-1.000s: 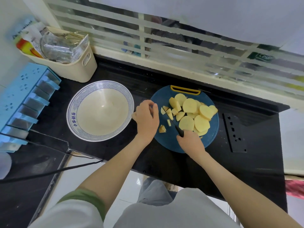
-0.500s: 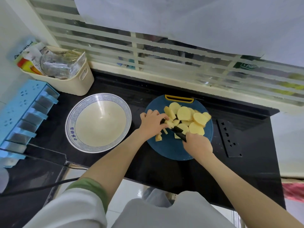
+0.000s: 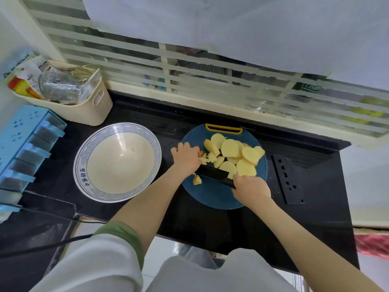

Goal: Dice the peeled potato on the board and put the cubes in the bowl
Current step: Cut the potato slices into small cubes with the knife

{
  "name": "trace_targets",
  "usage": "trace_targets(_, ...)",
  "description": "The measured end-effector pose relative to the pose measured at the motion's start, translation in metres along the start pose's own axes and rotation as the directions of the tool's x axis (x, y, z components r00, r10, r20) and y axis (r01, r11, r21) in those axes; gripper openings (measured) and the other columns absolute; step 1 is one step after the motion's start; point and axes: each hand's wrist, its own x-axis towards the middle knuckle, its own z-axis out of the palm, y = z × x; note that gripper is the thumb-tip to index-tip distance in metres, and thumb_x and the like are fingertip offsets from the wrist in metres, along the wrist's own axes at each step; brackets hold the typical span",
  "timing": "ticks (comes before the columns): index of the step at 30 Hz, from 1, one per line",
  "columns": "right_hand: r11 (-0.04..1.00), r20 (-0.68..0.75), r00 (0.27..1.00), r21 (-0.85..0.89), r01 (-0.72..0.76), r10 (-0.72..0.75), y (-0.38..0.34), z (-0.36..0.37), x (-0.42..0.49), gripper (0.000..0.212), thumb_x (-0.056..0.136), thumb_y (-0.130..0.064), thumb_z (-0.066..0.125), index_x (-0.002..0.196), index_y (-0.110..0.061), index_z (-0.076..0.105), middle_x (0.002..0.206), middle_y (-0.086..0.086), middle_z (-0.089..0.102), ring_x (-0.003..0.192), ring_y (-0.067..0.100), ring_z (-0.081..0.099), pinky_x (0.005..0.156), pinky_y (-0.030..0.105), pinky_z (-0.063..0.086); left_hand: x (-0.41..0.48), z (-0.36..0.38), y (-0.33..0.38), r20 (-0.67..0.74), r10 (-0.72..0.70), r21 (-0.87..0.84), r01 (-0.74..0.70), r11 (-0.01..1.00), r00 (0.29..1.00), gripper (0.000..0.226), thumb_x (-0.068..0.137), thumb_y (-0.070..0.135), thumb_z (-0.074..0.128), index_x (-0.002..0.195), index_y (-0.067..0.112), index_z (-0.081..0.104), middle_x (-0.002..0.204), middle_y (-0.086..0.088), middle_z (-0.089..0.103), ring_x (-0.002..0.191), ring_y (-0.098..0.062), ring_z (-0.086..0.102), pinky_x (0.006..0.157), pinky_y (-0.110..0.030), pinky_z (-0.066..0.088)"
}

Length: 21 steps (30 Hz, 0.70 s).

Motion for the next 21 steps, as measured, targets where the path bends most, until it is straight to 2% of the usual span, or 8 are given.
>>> trace_targets(2, 1.000, 0.004, 1.000, -0.003, 0.005, -0.005, 0.003, 0.000, -0.001, 0.029, 0.102, -0.037, 0.040, 0.109, -0.012, 0.054, 0.067, -0.004, 0.040, 0.050, 0.013, 0.036, 0.049, 0.028, 0.033, 0.001, 0.001, -0.001, -0.001, -0.008, -0.005, 0.008, 1.000, 1.000, 0.038, 0.091, 0.048, 0.052, 0.122, 0.024, 0.054, 0.126, -0.007, 0.047, 0.120, -0.027, 0.036, 0.094, -0.042, 0.028)
trace_targets(6, 1.000, 0.008, 1.000, 0.016, 0.015, -0.015, 0.009, 0.001, -0.002, 0.030, 0.102, -0.037, 0.039, 0.110, -0.012, 0.053, 0.085, 0.001, 0.059, 0.065, 0.019, 0.050, 0.056, 0.030, 0.040, 0.000, 0.002, -0.002, -0.038, -0.038, -0.018, 0.037, 0.999, 0.999, 0.036, 0.095, 0.046, 0.046, 0.118, 0.020, 0.057, 0.123, -0.006, 0.050, 0.117, -0.024, 0.039, 0.092, -0.041, 0.029)
trace_targets(11, 0.997, -0.014, 1.000, 0.072, 0.006, -0.005, 0.015, 0.002, -0.006, 0.029, 0.101, -0.037, 0.040, 0.108, -0.013, 0.054, 0.079, -0.002, 0.051, 0.067, 0.019, 0.052, 0.058, 0.030, 0.042, -0.004, -0.004, -0.004, -0.063, -0.074, -0.123, 0.066, 0.990, 0.995, 0.037, 0.101, 0.039, 0.033, 0.121, 0.022, 0.060, 0.122, -0.006, 0.050, 0.115, -0.025, 0.040, 0.090, -0.041, 0.029)
trace_targets(13, 0.994, -0.020, 1.000, 0.110, -0.004, 0.006, 0.017, 0.003, -0.009, 0.027, 0.101, -0.036, 0.041, 0.107, -0.013, 0.055, 0.078, -0.002, 0.051, 0.068, 0.019, 0.053, 0.059, 0.030, 0.042, -0.009, -0.005, -0.007, -0.147, -0.081, -0.170, 0.055, 0.984, 0.986, 0.035, 0.102, 0.033, 0.033, 0.122, 0.021, 0.058, 0.122, -0.007, 0.052, 0.114, -0.025, 0.043, 0.090, -0.041, 0.031)
trace_targets(16, 0.986, -0.019, 0.999, 0.166, -0.026, 0.030, 0.021, 0.005, -0.013, 0.026, 0.100, -0.034, 0.042, 0.102, -0.013, 0.056, 0.071, -0.005, 0.045, 0.067, 0.019, 0.052, 0.060, 0.029, 0.040, -0.020, -0.006, -0.019, -0.282, -0.065, -0.140, 0.026, 0.990, 0.957, 0.025, 0.099, 0.021, 0.039, 0.118, 0.017, 0.055, 0.118, -0.008, 0.055, 0.109, -0.024, 0.048, 0.085, -0.035, 0.033)
trace_targets(18, 0.979, -0.019, 0.999, 0.202, -0.025, 0.029, 0.023, 0.004, -0.017, 0.025, 0.099, -0.035, 0.043, 0.098, -0.013, 0.056, 0.068, -0.006, 0.043, 0.067, 0.018, 0.052, 0.059, 0.029, 0.039, -0.031, -0.006, -0.025, -0.266, -0.090, -0.173, 0.045, 0.984, 0.960, 0.022, 0.097, 0.018, 0.042, 0.114, 0.013, 0.054, 0.115, -0.009, 0.056, 0.105, -0.025, 0.052, 0.082, -0.033, 0.036)
trace_targets(21, 0.957, -0.002, 1.000, 0.289, -0.020, 0.022, 0.023, 0.004, -0.020, 0.022, 0.097, -0.034, 0.046, 0.086, -0.016, 0.050, 0.069, -0.005, 0.046, 0.068, 0.018, 0.053, 0.060, 0.029, 0.040, -0.046, -0.004, -0.025, -0.139, -0.073, -0.325, 0.024, 0.946, 0.988, 0.016, 0.094, 0.016, 0.045, 0.106, 0.009, 0.053, 0.107, -0.010, 0.059, 0.097, -0.027, 0.057, 0.080, -0.036, 0.044)
